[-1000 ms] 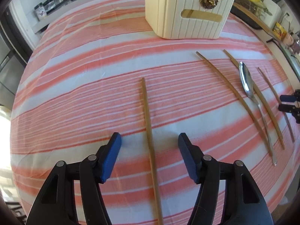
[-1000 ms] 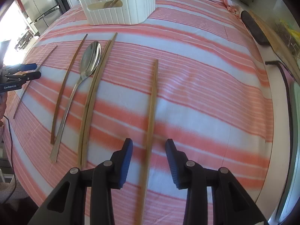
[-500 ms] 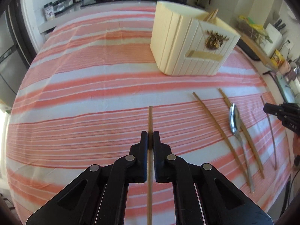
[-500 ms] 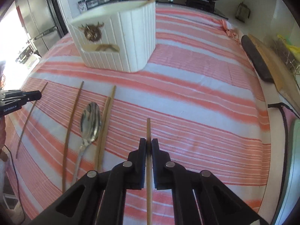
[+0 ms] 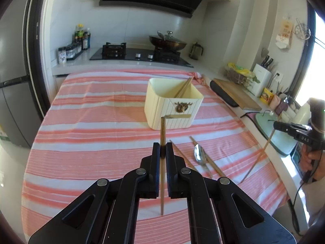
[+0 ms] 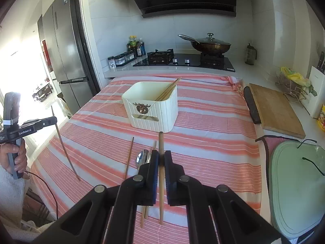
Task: Organize utensils
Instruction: 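Lower both chopsticks into the white box and open both tools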
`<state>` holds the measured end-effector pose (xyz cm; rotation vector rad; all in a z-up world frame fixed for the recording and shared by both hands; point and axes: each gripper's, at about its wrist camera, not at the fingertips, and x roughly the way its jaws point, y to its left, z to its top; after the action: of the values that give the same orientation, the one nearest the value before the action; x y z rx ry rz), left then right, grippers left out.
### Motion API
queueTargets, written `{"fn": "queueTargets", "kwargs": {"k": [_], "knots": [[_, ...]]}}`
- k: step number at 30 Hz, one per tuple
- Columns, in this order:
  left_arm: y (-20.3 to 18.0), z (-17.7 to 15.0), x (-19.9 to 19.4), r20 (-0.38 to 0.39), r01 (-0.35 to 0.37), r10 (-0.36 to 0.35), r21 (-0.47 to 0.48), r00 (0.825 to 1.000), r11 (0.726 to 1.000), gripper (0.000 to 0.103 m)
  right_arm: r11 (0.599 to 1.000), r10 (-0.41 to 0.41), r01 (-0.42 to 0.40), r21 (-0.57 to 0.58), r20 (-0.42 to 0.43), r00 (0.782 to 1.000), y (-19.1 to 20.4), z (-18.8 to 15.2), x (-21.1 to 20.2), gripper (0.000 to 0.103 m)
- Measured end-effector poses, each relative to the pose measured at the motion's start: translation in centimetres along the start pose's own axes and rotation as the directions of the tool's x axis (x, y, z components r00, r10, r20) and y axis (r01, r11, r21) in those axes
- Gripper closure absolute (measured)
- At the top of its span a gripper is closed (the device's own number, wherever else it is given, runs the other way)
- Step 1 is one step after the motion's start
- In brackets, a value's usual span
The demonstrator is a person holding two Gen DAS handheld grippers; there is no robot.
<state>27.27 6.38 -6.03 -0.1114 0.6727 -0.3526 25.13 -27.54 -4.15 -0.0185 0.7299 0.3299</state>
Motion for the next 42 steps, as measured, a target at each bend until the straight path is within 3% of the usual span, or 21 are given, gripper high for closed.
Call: {"fn": "queueTargets", "kwargs": {"k": [8,14,19,23,26,29,32,35,39,40,42], "knots": [[-0.6,3.9,-2.6,0.122,0.001,-0.002,0.006,0.993,1.000,0.100,1.000,-0.022,0.019,0.020,0.132,0.991,-0.6,4.1,-1.7,0.097],[-2.0,9.5,-3.5,0.237,-0.022,0.014,0.033,0.971,0.999,0.100,0.998,-0.054,0.059,-0.018,0.208,0.977,-0.7,9.1,-1.6,0.097],[-3.2,15.0,-1.1,0.329,-0.044,0.032,0.029,0.944,0.999,0.100,0.998,-0.059,0.068,-0.018,0.332,0.942,-0.2,14.0,-1.0,0.097],[-3.9,17.7,3.4,0.341,-0.071,0.055,0.034,0.939,0.997,0.100,0.999,-0.042,0.043,0.007,0.416,0.908,0.2,17.3,0.8,0.097],[-3.9,18.4,7.3,0.294,-0.068,0.058,0.025,0.954,0.997,0.100,0.999,-0.026,0.012,0.036,0.437,0.899,0.2,18.6,3.7,0.097],[-3.7,18.4,11.4,0.205,-0.080,0.074,0.022,0.976,0.997,0.100,0.994,0.001,-0.041,0.097,0.385,0.923,-0.3,18.8,8.0,0.097],[-3.1,17.8,15.3,0.097,-0.077,0.076,0.009,0.992,0.997,0.100,0.988,0.023,-0.067,0.142,0.295,0.955,-1.2,18.4,13.0,0.097],[-2.0,17.2,18.5,-0.009,-0.062,0.062,-0.032,0.998,0.998,0.100,0.970,0.072,-0.108,0.218,0.167,0.983,-2.7,17.9,18.1,0.097],[-1.3,16.2,21.5,-0.127,-0.020,0.009,-0.087,0.992,0.996,0.099,0.922,0.162,-0.158,0.355,0.019,0.987,-4.7,16.6,23.4,0.096],[-1.3,15.9,21.9,-0.147,-0.016,0.002,-0.099,0.989,0.995,0.097,0.918,0.166,-0.150,0.368,-0.011,0.986,-4.9,16.5,24.3,0.093],[-1.3,15.4,22.0,-0.162,0.002,-0.021,-0.119,0.987,0.993,0.074,0.922,0.147,-0.122,0.368,-0.042,0.988,-4.9,16.2,25.2,0.087]]}}
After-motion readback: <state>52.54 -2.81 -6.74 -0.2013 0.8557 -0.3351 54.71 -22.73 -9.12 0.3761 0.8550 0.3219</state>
